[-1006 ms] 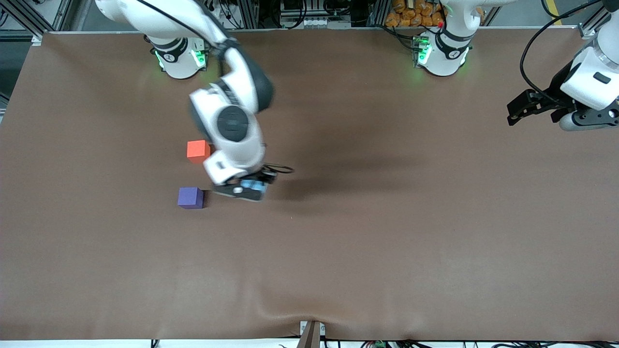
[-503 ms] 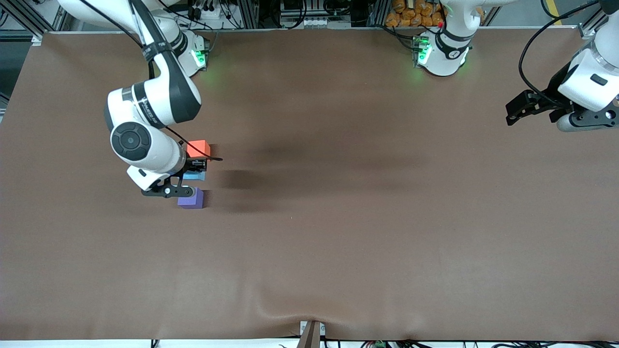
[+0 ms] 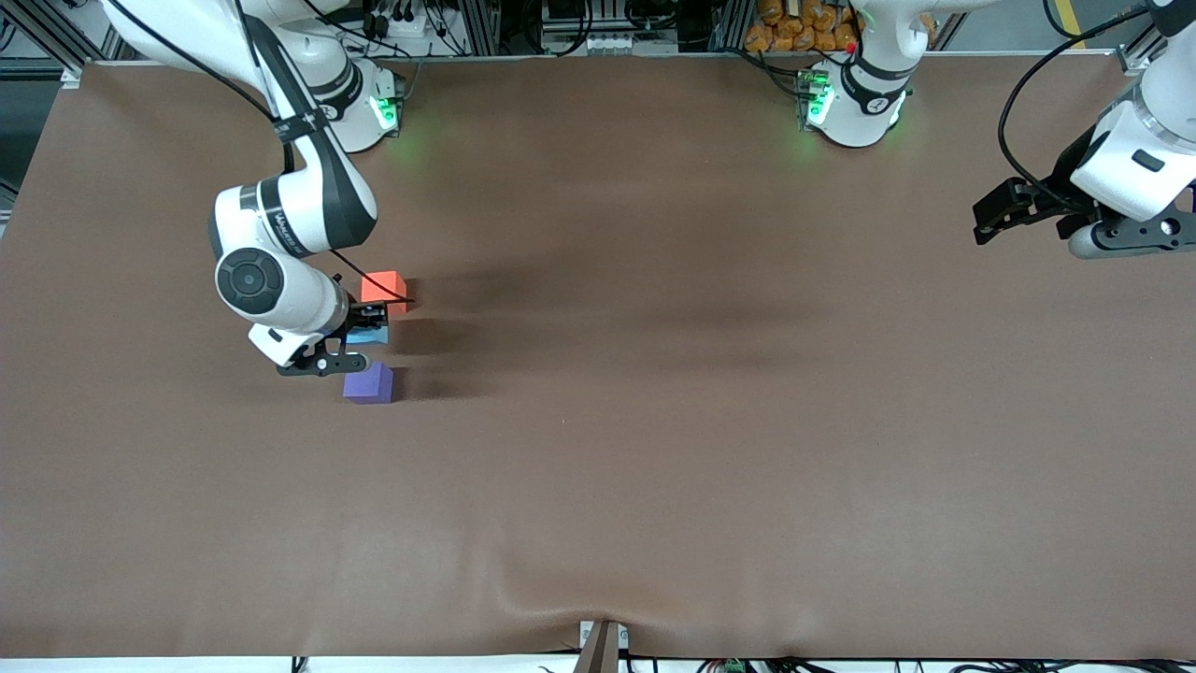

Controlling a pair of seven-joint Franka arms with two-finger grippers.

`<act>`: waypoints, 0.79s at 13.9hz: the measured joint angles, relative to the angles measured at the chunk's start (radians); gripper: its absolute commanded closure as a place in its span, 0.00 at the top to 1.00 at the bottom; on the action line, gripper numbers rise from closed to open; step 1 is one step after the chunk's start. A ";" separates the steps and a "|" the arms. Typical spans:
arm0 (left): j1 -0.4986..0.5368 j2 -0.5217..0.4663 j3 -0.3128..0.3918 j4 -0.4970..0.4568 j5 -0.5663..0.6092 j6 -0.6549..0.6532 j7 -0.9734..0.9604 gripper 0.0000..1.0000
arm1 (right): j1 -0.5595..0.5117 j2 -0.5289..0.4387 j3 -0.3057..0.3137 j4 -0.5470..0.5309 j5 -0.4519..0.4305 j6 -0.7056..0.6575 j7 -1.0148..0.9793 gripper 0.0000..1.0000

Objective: Place blue block between orange and purple blocks
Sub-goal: 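Carry the cube with the right gripper between the orange and purple cubes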

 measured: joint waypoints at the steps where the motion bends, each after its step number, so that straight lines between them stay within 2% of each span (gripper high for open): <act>1: 0.000 0.000 0.000 0.000 0.000 0.002 0.000 1.00 | -0.002 0.000 0.000 -0.022 0.000 0.035 -0.002 0.16; 11: -0.003 0.000 -0.002 0.000 0.000 0.007 0.000 1.00 | -0.003 0.002 0.003 -0.088 0.000 0.135 -0.002 0.17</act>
